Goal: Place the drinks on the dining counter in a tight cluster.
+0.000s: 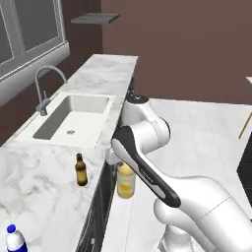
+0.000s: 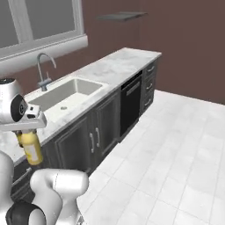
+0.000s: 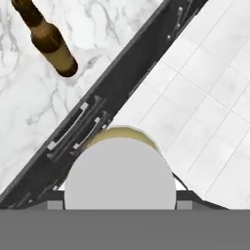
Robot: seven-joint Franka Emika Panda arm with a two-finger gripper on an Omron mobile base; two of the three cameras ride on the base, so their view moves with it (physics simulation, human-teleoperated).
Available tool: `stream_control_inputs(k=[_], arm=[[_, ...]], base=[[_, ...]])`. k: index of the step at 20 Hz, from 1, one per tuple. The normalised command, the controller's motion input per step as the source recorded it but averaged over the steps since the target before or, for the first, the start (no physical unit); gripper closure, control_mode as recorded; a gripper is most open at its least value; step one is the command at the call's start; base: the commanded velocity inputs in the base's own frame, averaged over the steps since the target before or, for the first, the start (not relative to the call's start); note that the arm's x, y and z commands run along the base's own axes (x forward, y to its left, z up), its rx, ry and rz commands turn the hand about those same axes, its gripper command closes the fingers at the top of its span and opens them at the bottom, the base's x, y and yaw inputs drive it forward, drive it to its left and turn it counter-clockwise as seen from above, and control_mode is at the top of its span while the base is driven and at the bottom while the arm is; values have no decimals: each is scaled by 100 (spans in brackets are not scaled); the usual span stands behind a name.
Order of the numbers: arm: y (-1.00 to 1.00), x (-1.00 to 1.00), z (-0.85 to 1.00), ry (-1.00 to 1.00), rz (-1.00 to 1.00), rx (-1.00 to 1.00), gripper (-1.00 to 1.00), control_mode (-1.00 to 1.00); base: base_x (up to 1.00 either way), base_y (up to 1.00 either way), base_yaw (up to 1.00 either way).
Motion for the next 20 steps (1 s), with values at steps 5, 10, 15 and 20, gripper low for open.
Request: stream_control_inputs(k=[5,10,15,20], arm=[[0,0,0,0,0,0,100,100],[0,0,0,0,0,0,100,100],[0,0,0,0,0,0,100,100],[0,0,0,0,0,0,100,100]], base=[[0,0,-86],[0,-1,-82],[0,-1,-74],[7,0,-69]])
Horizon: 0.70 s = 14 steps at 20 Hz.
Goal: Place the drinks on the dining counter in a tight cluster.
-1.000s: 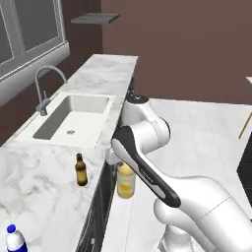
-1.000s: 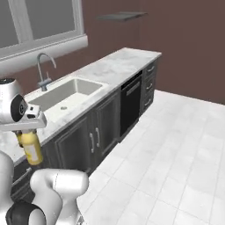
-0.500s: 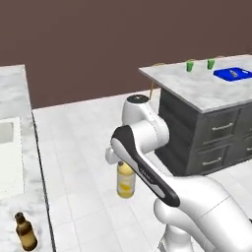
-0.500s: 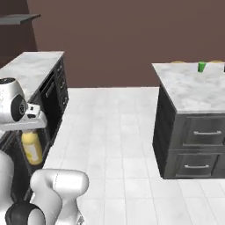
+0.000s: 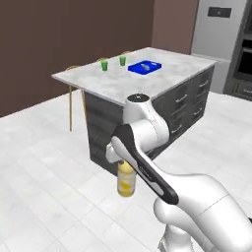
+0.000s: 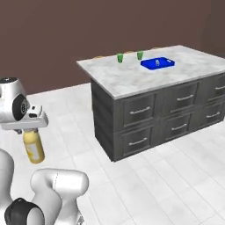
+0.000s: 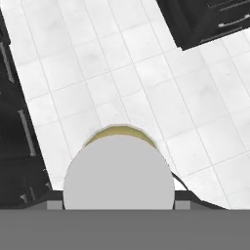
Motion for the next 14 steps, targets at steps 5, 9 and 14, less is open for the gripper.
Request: stream_control_inputs(k=[5,9,14], arm=[[0,0,0,0,0,0,100,100],[0,0,0,0,0,0,100,100],[0,0,0,0,0,0,100,100]], base=[[32,1,-51],[59,1,-33],[75,12,-21]])
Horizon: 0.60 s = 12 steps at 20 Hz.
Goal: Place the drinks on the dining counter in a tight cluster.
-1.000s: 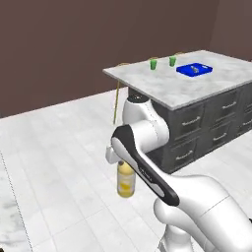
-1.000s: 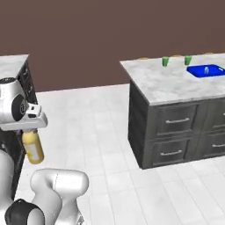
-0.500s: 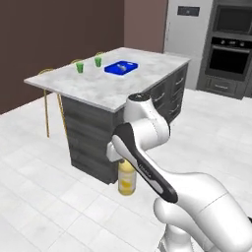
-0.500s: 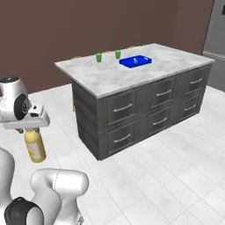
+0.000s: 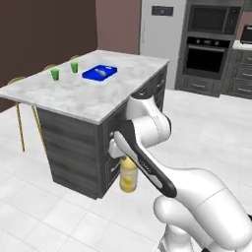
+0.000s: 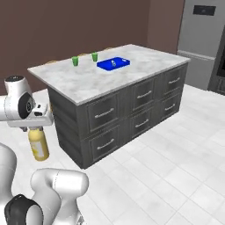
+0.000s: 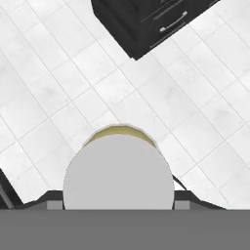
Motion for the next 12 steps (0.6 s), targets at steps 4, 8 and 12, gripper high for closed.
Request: stream_control_inputs(k=[4,8,12], arm=[[0,0,0,0,0,0,100,100],[0,0,0,0,0,0,100,100],[0,0,0,0,0,0,100,100]], base=[[75,30,-15],[70,45,-16],[68,46,-20]])
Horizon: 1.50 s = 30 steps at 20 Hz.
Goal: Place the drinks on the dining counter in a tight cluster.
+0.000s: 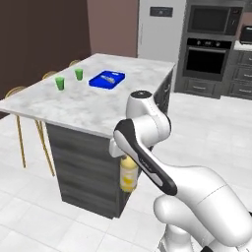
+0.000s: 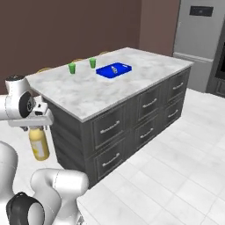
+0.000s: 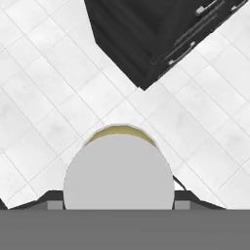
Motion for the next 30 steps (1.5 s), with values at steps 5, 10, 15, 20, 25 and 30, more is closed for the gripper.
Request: stream_control_inputs(k=[5,10,15,20,25,30], arm=[[0,0,0,0,0,0,100,100],[0,0,0,0,0,0,100,100],[0,0,0,0,0,0,100,100],[0,0,0,0,0,0,100,100],[0,0,0,0,0,0,100,100],[0,0,0,0,0,0,100,100]], base=[[68,49,-18],[64,55,-13],[64,52,-15],[61,51,-19],[61,51,-20],[60,50,-21]])
